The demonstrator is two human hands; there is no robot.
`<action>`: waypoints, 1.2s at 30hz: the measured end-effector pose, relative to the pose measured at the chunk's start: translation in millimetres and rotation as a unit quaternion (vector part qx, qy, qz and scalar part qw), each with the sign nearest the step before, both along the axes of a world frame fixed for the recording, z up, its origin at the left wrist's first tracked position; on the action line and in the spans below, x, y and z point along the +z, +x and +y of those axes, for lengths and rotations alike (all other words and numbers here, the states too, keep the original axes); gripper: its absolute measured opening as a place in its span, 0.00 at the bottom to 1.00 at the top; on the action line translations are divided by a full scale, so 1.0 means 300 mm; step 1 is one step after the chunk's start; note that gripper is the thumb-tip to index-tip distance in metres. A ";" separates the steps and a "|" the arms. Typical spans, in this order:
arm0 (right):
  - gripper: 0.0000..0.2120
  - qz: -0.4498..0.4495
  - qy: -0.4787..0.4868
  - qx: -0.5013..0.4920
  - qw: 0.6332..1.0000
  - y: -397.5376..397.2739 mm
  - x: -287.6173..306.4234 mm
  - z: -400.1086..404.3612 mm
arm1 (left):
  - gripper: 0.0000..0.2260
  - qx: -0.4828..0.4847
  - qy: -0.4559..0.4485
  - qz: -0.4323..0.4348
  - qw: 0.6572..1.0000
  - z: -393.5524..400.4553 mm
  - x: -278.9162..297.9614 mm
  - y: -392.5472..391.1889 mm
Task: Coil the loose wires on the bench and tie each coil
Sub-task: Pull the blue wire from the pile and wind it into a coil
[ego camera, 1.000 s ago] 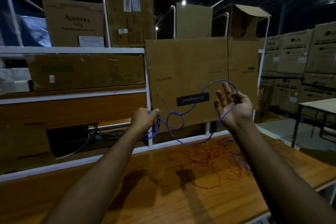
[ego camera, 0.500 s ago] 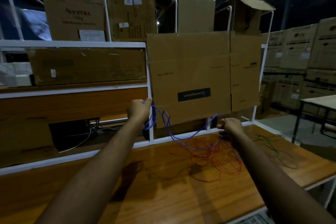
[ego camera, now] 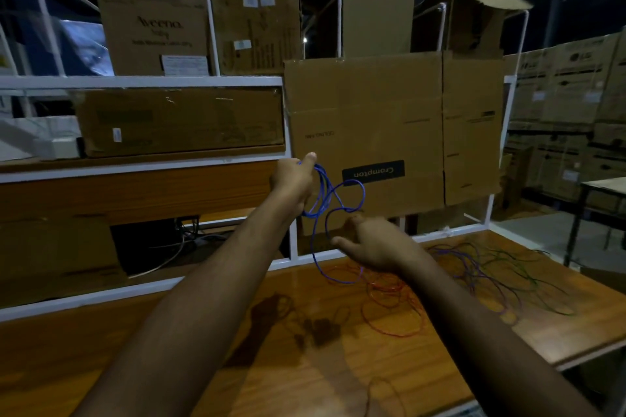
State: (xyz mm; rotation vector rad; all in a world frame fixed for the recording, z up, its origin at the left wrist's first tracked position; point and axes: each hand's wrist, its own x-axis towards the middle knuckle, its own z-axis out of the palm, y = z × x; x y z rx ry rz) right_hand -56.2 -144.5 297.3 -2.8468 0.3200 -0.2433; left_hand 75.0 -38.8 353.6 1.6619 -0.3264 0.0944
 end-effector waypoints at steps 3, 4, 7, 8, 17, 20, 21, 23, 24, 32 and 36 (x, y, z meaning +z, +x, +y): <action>0.24 -0.054 0.083 0.051 0.994 0.022 -0.064 0.062 | 0.17 -0.022 -0.021 0.002 1.000 0.000 0.018 -0.009; 0.24 -0.088 0.080 0.042 0.992 0.036 -0.091 0.072 | 0.16 -0.028 -0.028 0.005 0.999 0.002 0.025 -0.012; 0.22 -0.181 0.075 -0.010 0.981 0.080 -0.136 0.079 | 0.17 -0.037 -0.038 0.016 0.998 0.014 0.044 -0.019; 0.18 -0.197 0.090 -0.015 0.976 0.090 -0.134 0.074 | 0.17 -0.036 -0.038 0.017 0.998 0.019 0.048 -0.018; 0.05 -0.125 0.070 0.115 0.983 0.086 -0.137 0.056 | 0.12 -0.066 -0.044 0.035 0.996 0.047 0.029 -0.020; 0.13 -0.111 0.029 0.111 0.987 0.059 -0.127 0.044 | 0.13 -0.073 -0.048 0.033 0.996 0.053 0.020 -0.011; 0.20 -0.088 0.010 0.109 0.990 0.050 -0.122 0.034 | 0.13 -0.074 -0.048 0.035 0.995 0.057 0.019 -0.007; 0.29 -0.040 0.009 0.092 0.995 0.039 -0.106 0.009 | 0.12 -0.078 -0.050 0.037 0.995 0.062 0.021 -0.004; 0.33 -0.028 0.059 0.094 0.993 0.033 -0.096 -0.004 | 0.13 -0.082 -0.052 0.038 0.995 0.063 0.021 -0.003; 0.29 -0.032 0.395 0.199 0.897 -0.006 -0.088 0.022 | 0.15 -0.115 -0.086 0.056 0.988 0.054 0.029 -0.024; 0.33 -0.083 0.475 0.150 0.863 0.019 -0.117 0.081 | 0.16 -0.133 -0.097 0.063 0.984 0.040 0.024 -0.033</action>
